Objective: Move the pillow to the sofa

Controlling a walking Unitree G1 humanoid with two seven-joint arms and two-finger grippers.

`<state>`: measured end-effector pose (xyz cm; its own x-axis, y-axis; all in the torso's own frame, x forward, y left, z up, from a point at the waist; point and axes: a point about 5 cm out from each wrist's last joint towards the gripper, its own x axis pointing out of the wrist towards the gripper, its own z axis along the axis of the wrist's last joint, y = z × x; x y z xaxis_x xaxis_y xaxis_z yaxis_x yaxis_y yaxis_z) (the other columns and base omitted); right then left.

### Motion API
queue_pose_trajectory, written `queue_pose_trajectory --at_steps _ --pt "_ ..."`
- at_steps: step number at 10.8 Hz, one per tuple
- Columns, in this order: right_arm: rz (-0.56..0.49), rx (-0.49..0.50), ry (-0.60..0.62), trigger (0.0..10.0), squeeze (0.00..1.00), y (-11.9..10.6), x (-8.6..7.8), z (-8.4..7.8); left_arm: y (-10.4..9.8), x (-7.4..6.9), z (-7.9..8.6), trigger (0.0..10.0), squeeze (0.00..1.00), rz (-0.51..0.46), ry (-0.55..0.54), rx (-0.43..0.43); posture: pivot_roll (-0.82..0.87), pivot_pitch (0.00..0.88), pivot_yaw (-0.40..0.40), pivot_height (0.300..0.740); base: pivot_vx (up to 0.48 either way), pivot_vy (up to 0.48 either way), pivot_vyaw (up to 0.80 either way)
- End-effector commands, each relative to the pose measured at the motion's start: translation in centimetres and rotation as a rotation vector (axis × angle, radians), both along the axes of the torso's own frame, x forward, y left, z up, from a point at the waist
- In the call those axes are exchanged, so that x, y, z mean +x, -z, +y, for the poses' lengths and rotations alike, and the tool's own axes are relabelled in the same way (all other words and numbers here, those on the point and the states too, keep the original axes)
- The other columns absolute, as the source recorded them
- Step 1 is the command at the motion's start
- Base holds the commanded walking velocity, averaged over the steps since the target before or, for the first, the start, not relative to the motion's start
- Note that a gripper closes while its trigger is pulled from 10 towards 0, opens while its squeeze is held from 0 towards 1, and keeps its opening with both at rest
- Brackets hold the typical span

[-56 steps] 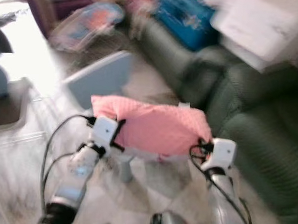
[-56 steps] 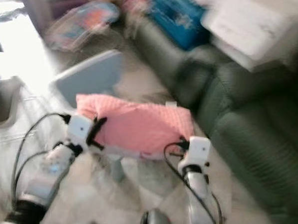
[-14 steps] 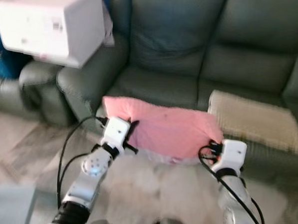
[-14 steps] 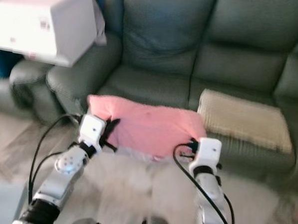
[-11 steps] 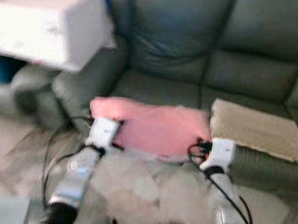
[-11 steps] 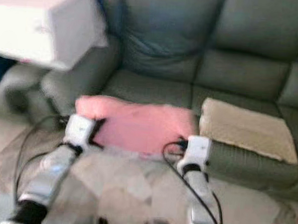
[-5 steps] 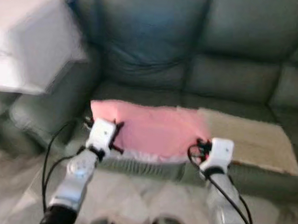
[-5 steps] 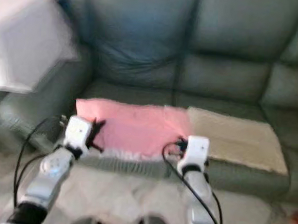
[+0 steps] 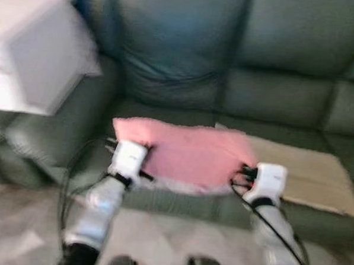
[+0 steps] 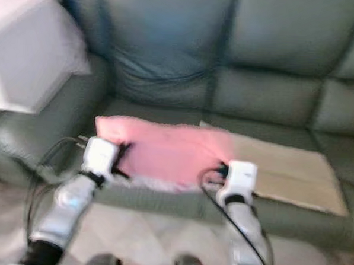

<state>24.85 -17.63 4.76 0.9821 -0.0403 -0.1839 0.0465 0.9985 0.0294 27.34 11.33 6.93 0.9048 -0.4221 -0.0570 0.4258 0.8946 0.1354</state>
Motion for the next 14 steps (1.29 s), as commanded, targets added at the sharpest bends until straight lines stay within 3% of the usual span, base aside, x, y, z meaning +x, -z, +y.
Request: queue_pose_trajectory --at_steps 1,4,9,14 --pt "-0.004 0.015 -0.007 10.0 0.0 -0.09 0.02 0.45 -0.34 0.08 0.49 10.0 0.0 -0.019 -0.008 0.024 -0.05 0.099 -0.036 0.74 0.0 0.48 0.0" --pt "-0.002 0.017 -0.004 10.0 0.0 -0.04 -0.09 0.45 -0.46 -0.03 0.24 10.0 0.0 -0.026 -0.005 0.014 -0.05 0.106 -0.035 0.74 0.0 0.464 -0.14" --pt "0.006 0.019 -0.005 10.0 0.0 0.07 -0.27 0.43 -0.61 -0.46 0.0 10.0 0.0 -0.036 0.012 0.0 -0.05 0.114 -0.038 0.74 0.0 0.0 -0.27" --pt "0.003 0.018 -0.008 10.0 0.0 -0.02 -0.28 0.48 -0.73 -0.52 -0.17 10.0 0.0 -0.038 0.024 -0.011 -0.06 0.119 -0.038 0.74 0.356 0.0 -0.09"
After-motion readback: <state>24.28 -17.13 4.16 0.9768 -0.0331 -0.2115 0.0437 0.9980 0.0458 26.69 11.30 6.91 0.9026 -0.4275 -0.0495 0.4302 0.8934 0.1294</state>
